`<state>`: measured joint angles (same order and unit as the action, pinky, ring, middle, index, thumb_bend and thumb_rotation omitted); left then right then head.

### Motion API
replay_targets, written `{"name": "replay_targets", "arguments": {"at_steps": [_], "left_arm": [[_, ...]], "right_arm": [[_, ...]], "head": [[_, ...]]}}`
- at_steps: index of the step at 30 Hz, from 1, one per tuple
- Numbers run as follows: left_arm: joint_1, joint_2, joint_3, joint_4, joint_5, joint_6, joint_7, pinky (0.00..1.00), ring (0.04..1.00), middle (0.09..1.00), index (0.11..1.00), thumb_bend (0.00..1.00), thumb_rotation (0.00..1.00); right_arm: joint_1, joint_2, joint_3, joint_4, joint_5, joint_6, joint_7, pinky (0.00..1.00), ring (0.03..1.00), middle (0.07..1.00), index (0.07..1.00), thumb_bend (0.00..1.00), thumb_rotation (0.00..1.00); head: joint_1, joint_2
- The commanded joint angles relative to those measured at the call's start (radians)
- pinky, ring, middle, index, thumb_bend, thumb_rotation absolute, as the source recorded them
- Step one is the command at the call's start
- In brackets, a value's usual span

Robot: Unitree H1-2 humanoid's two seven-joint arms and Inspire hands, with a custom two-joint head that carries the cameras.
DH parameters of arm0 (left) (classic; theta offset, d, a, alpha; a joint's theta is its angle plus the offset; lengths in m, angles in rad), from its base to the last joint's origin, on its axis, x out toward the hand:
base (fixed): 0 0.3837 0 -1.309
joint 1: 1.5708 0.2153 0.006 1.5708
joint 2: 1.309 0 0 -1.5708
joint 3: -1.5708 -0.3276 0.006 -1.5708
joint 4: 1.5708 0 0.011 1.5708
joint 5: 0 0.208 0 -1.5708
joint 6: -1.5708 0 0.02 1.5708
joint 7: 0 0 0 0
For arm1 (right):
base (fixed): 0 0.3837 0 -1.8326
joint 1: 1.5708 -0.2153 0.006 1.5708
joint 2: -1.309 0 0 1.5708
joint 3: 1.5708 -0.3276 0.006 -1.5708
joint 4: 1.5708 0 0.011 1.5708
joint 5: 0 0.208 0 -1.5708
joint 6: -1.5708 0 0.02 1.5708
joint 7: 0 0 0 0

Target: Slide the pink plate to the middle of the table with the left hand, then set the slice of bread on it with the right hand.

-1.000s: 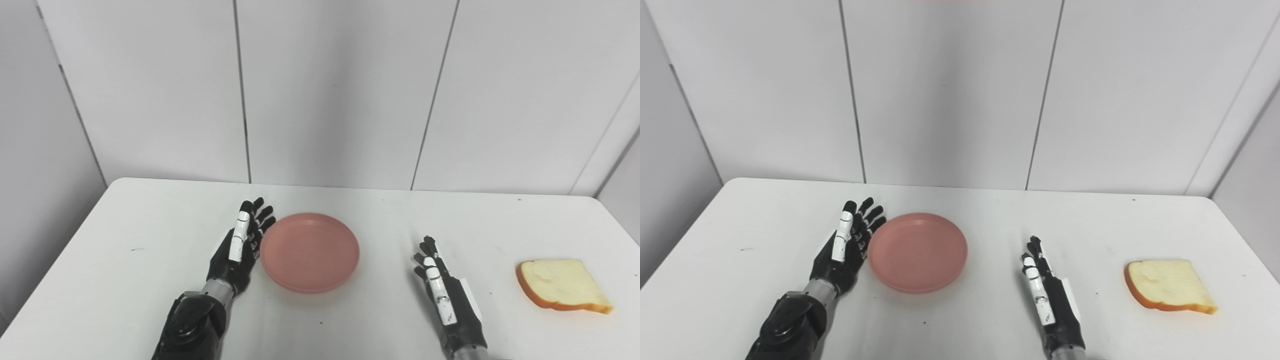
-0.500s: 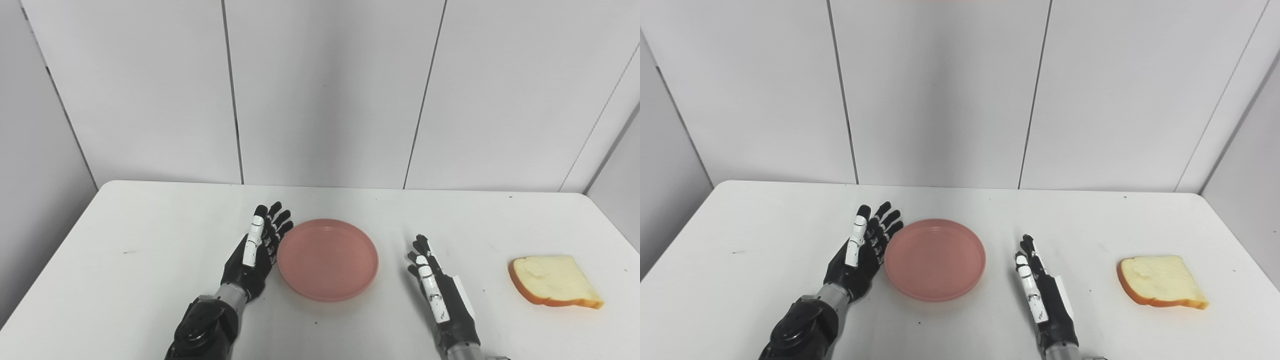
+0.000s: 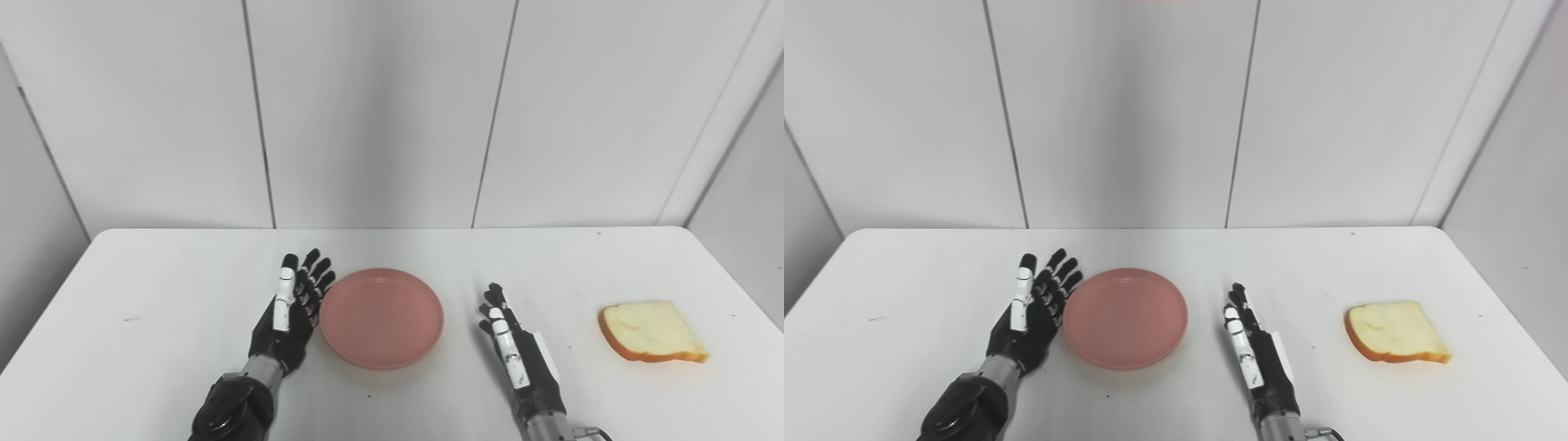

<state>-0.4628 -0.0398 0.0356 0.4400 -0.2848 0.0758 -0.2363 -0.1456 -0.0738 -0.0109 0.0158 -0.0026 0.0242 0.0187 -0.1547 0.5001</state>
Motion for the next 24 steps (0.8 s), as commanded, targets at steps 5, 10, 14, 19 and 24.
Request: {"name": "replay_targets", "arguments": {"at_steps": [5,10,14,19,24], "left_arm": [[0.032,0.027,0.015,0.049,-0.005,0.043,-0.003,0.99,0.968,0.974,0.980,0.75,0.97],[0.021,0.042,0.020,0.113,-0.004,0.000,-0.032,0.97,0.952,0.960,0.969,0.78,0.95],[0.007,0.047,0.031,0.173,-0.005,-0.022,-0.037,0.94,0.931,0.941,0.953,0.81,0.91],[-0.008,0.056,0.040,0.241,-0.005,-0.058,-0.054,0.93,0.917,0.926,0.938,0.85,0.89],[-0.025,0.070,0.039,0.303,0.000,-0.095,-0.078,0.93,0.917,0.919,0.931,0.85,0.90]], "right_arm": [[-0.079,-0.075,-0.035,-0.102,-0.061,-0.010,-0.015,0.93,0.954,0.985,0.996,0.59,1.00],[-0.158,-0.147,-0.067,-0.182,-0.065,0.040,0.004,0.92,0.949,0.989,0.995,0.64,0.98],[-0.219,-0.232,-0.078,-0.237,-0.098,0.107,0.037,0.91,0.926,0.977,0.983,0.71,0.95],[-0.273,-0.338,-0.071,-0.288,-0.128,0.163,0.097,0.84,0.906,0.973,0.979,0.70,0.87],[-0.309,-0.442,-0.064,-0.327,-0.201,0.215,0.150,0.83,0.902,0.931,0.938,0.80,0.71]], "head": [[-0.069,-0.012],[-0.103,-0.027],[-0.118,-0.032],[-0.149,-0.036],[-0.164,-0.038]]}}
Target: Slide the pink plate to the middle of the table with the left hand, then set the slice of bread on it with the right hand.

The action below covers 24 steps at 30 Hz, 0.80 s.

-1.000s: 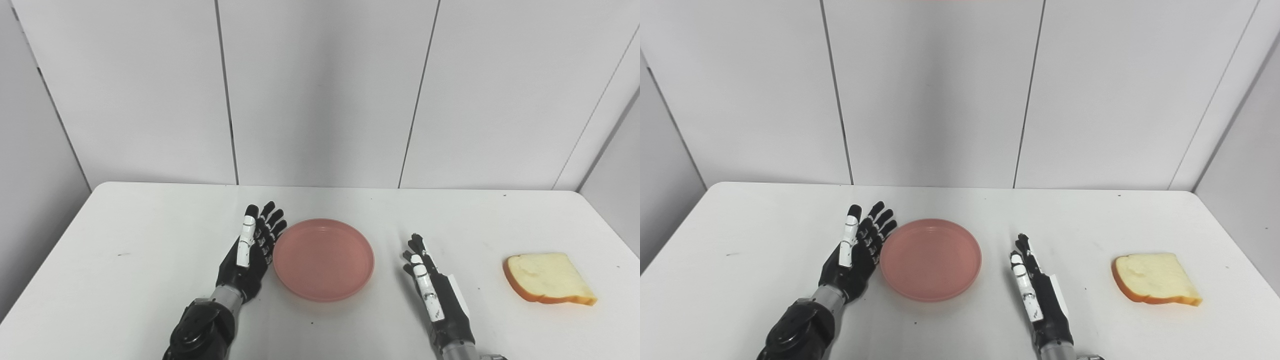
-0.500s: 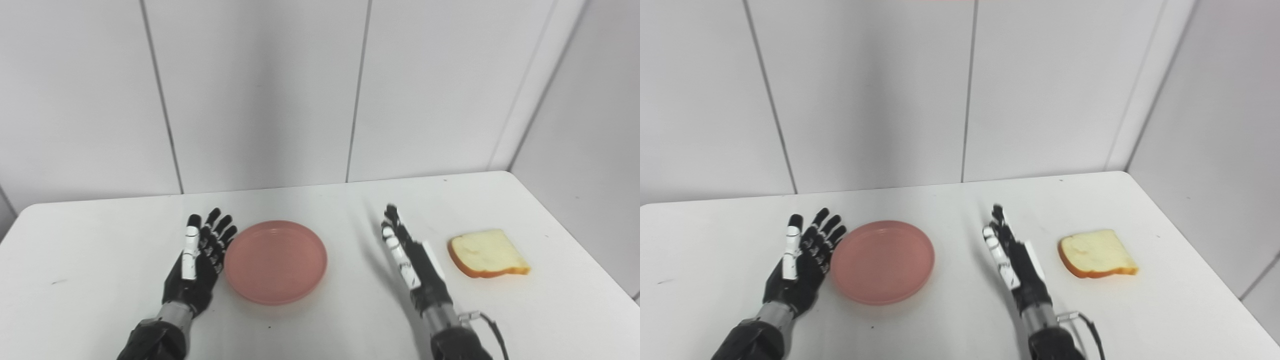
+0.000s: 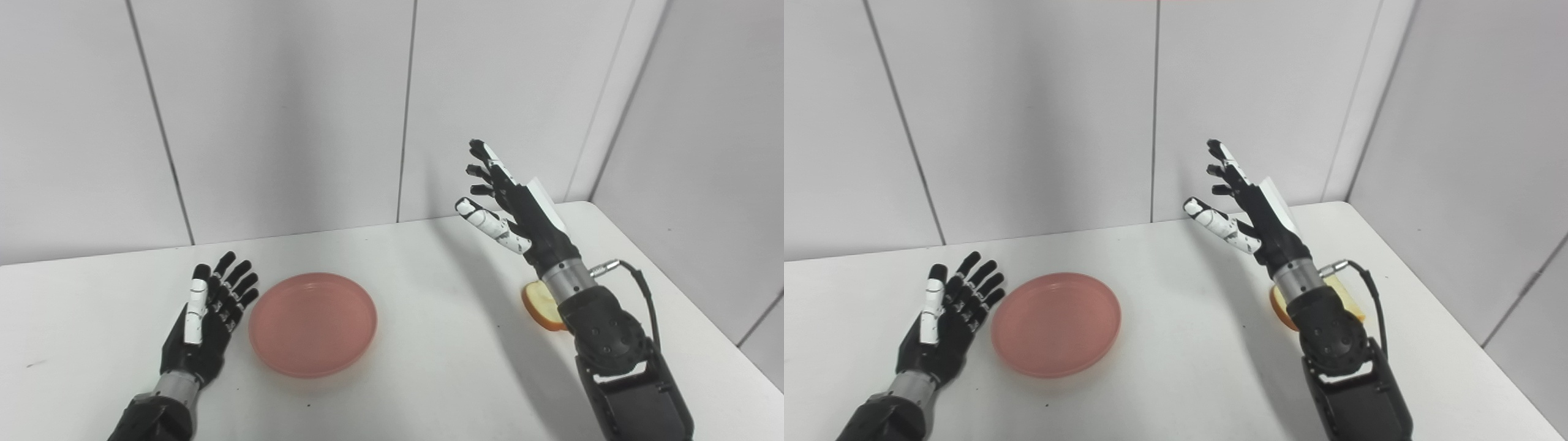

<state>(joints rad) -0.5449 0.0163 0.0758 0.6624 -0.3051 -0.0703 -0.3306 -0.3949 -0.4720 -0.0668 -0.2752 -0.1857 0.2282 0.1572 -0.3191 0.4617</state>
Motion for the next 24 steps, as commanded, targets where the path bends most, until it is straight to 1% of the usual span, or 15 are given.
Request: {"name": "replay_targets", "arguments": {"at_steps": [1,4,5,6,7,8,11,12,14,16,18,21,23,24], "left_arm": [[0.056,0.017,-0.001,0.090,0.019,0.043,0.011,0.93,0.917,0.919,0.930,0.85,0.90],[0.054,0.022,0.003,0.099,0.016,0.038,0.004,0.93,0.915,0.915,0.929,0.87,0.89],[0.055,0.023,0.004,0.098,0.014,0.040,0.002,0.93,0.914,0.914,0.927,0.87,0.89],[0.056,0.026,0.007,0.093,0.009,0.045,-0.004,0.93,0.913,0.913,0.926,0.87,0.89],[0.057,0.028,0.009,0.089,0.006,0.049,-0.009,0.93,0.914,0.917,0.929,0.87,0.88],[0.058,0.031,0.011,0.085,0.003,0.053,-0.015,0.94,0.915,0.919,0.932,0.87,0.88],[0.062,0.035,0.014,0.070,-0.003,0.064,-0.022,0.93,0.915,0.921,0.937,0.86,0.88],[0.064,0.037,0.013,0.066,-0.003,0.065,-0.023,0.93,0.914,0.921,0.936,0.86,0.88],[0.066,0.041,0.011,0.061,-0.005,0.065,-0.025,0.93,0.918,0.928,0.944,0.85,0.88],[0.070,0.045,0.009,0.048,-0.011,0.077,-0.028,0.92,0.916,0.931,0.944,0.87,0.87],[0.069,0.050,0.011,0.053,-0.018,0.080,-0.038,0.93,0.918,0.931,0.945,0.86,0.88],[0.066,0.057,0.016,0.059,-0.028,0.080,-0.048,0.94,0.922,0.936,0.950,0.85,0.87],[0.068,0.061,0.015,0.050,-0.031,0.085,-0.051,0.93,0.917,0.933,0.947,0.86,0.87],[0.069,0.063,0.014,0.048,-0.033,0.086,-0.053,0.94,0.921,0.939,0.952,0.86,0.87]], "right_arm": [[-0.069,-0.065,-0.007,-0.037,-0.024,0.024,0.028,0.84,0.903,0.931,0.938,0.80,0.70],[-0.095,-0.129,0.008,-0.050,-0.061,0.077,0.079,0.84,0.911,0.931,0.939,0.91,0.55],[-0.099,-0.142,0.012,-0.054,-0.071,0.088,0.090,0.84,0.907,0.927,0.937,0.93,0.53],[-0.109,-0.170,0.016,-0.055,-0.073,0.106,0.117,0.84,0.906,0.924,0.936,0.94,0.52],[-0.116,-0.187,0.018,-0.056,-0.073,0.118,0.137,0.87,0.920,0.929,0.938,0.98,0.47],[-0.127,-0.214,0.023,-0.053,-0.072,0.135,0.166,0.88,0.928,0.933,0.941,0.99,0.45],[-0.145,-0.269,0.037,-0.040,-0.080,0.157,0.220,0.87,0.933,0.939,0.943,1.00,0.41],[-0.149,-0.297,0.046,-0.040,-0.085,0.174,0.249,0.88,0.933,0.939,0.942,1.00,0.40],[-0.155,-0.344,0.066,-0.042,-0.099,0.209,0.297,0.90,0.947,0.949,0.954,1.00,0.35],[-0.159,-0.390,0.088,-0.042,-0.127,0.231,0.342,0.91,0.969,0.970,0.975,1.00,0.36],[-0.163,-0.440,0.111,-0.035,-0.139,0.226,0.389,0.90,0.970,0.977,0.984,1.00,0.36],[-0.170,-0.498,0.141,-0.013,-0.156,0.213,0.448,0.89,0.962,0.983,0.999,1.00,0.35],[-0.172,-0.529,0.164,0.000,-0.180,0.201,0.473,0.88,0.958,0.983,1.000,1.00,0.30],[-0.170,-0.540,0.173,0.005,-0.189,0.192,0.482,0.85,0.947,0.979,1.000,1.00,0.27]], "head": [[-0.005,0.002],[-0.016,0.007],[-0.021,0.009],[-0.030,0.011],[-0.030,0.011],[-0.036,0.016],[-0.041,0.019],[-0.046,0.024],[-0.052,0.028],[-0.057,0.031],[-0.063,0.035],[-0.070,0.042],[-0.073,0.045],[-0.074,0.046]]}}
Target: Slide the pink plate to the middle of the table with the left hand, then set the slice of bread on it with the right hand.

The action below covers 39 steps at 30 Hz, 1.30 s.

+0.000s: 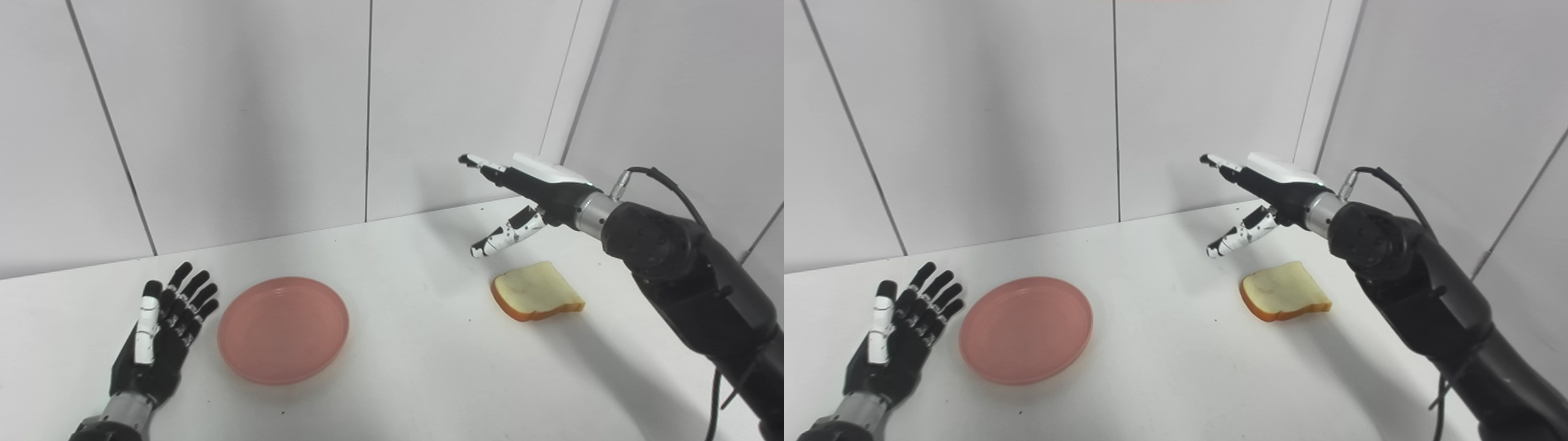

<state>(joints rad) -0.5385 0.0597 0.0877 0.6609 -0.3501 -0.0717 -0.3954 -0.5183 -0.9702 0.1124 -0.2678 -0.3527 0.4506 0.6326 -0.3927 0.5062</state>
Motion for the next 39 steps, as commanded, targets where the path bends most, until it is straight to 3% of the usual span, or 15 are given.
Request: {"name": "replay_targets", "arguments": {"at_steps": [1,6,10,13,20,30,39], "left_arm": [[0.063,0.022,0.002,0.048,0.010,0.090,0.010,0.94,0.921,0.940,0.953,0.86,0.87],[0.064,0.029,0.002,0.043,0.002,0.098,0.002,0.94,0.917,0.934,0.949,0.85,0.86],[0.063,0.033,-0.001,0.046,-0.002,0.096,0.002,0.94,0.914,0.930,0.944,0.87,0.85],[0.065,0.037,-0.009,0.038,0.008,0.097,0.009,0.93,0.919,0.934,0.949,0.88,0.85],[0.071,0.045,-0.016,0.021,0.012,0.102,0.015,0.93,0.927,0.934,0.950,0.88,0.85],[0.078,0.054,-0.017,0.006,0.007,0.106,0.008,0.94,0.931,0.941,0.955,0.88,0.85],[0.084,0.061,-0.015,-0.001,0.000,0.108,-0.001,0.93,0.923,0.936,0.948,0.87,0.84]], "right_arm": [[-0.040,-0.058,0.010,0.005,-0.036,-0.037,0.023,0.85,0.945,0.978,1.000,1.00,0.27],[-0.035,-0.100,0.066,0.007,-0.065,-0.056,0.101,0.86,0.951,0.991,1.000,1.00,0.34],[-0.057,-0.109,0.118,0.017,-0.107,0.000,0.184,0.85,0.954,0.996,1.000,1.00,0.34],[-0.041,-0.098,0.128,0.035,-0.133,-0.008,0.186,0.93,0.994,1.000,1.000,1.00,0.30],[-0.016,-0.082,0.153,0.074,-0.175,-0.020,0.207,0.91,0.998,1.000,1.000,1.00,0.24],[-0.017,-0.083,0.221,0.137,-0.309,-0.041,0.238,0.90,1.000,1.000,1.000,1.00,0.30],[-0.023,-0.056,0.222,0.208,-0.346,-0.073,0.233,0.94,1.000,1.000,1.000,1.00,0.27]], "head": [[-0.003,0.005],[-0.012,0.016],[-0.018,0.023],[-0.017,0.025],[-0.025,0.037],[-0.030,0.050],[-0.029,0.061]]}}
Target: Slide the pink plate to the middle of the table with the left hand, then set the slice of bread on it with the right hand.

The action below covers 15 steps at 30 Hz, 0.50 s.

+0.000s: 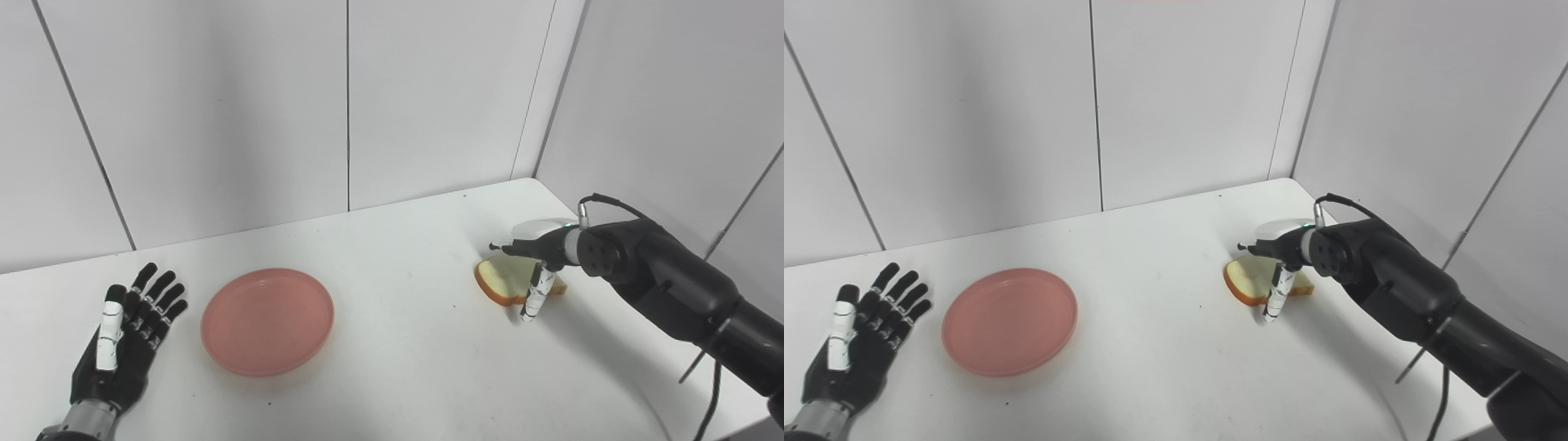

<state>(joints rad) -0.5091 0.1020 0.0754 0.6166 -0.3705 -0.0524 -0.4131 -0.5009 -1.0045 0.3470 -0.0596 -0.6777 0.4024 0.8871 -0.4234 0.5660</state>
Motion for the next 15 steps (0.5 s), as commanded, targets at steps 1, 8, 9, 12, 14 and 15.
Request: {"name": "replay_targets", "arguments": {"at_steps": [1,8,9,12,14,15], "left_arm": [[0.056,0.019,-0.002,0.042,0.018,0.089,0.015,0.93,0.922,0.934,0.947,0.87,0.83],[0.066,0.021,-0.002,0.012,0.022,0.121,0.026,0.94,0.917,0.931,0.947,0.86,0.83],[0.065,0.022,-0.002,0.014,0.021,0.122,0.024,0.94,0.914,0.927,0.943,0.86,0.83],[0.066,0.025,-0.002,0.014,0.017,0.126,0.016,0.95,0.916,0.931,0.946,0.86,0.83],[0.069,0.024,-0.002,0.007,0.018,0.130,0.023,0.95,0.913,0.928,0.943,0.86,0.83],[0.071,0.024,-0.002,0.003,0.019,0.129,0.024,0.94,0.913,0.928,0.942,0.85,0.82]], "right_arm": [[-0.039,-0.021,-0.013,0.007,-0.024,-0.039,-0.028,0.93,1.000,1.000,1.000,1.00,0.27],[-0.038,-0.022,-0.028,0.063,-0.061,-0.142,-0.084,0.96,1.000,1.000,1.000,1.00,0.32],[-0.039,-0.022,-0.029,0.073,-0.064,-0.158,-0.095,0.97,1.000,1.000,1.000,1.00,0.31],[-0.049,-0.018,-0.032,0.091,-0.067,-0.178,-0.098,0.98,1.000,1.000,1.000,1.00,0.30],[-0.053,-0.013,-0.037,0.104,-0.062,-0.196,-0.111,0.98,1.000,1.000,1.000,1.00,0.28],[-0.060,-0.010,-0.034,0.122,-0.069,-0.215,-0.126,0.98,1.000,1.000,1.000,1.00,0.28]], "head": [[0.001,0.001],[0.001,0.008],[0.001,0.009],[0.004,0.012],[0.005,0.014],[0.007,0.015]]}}
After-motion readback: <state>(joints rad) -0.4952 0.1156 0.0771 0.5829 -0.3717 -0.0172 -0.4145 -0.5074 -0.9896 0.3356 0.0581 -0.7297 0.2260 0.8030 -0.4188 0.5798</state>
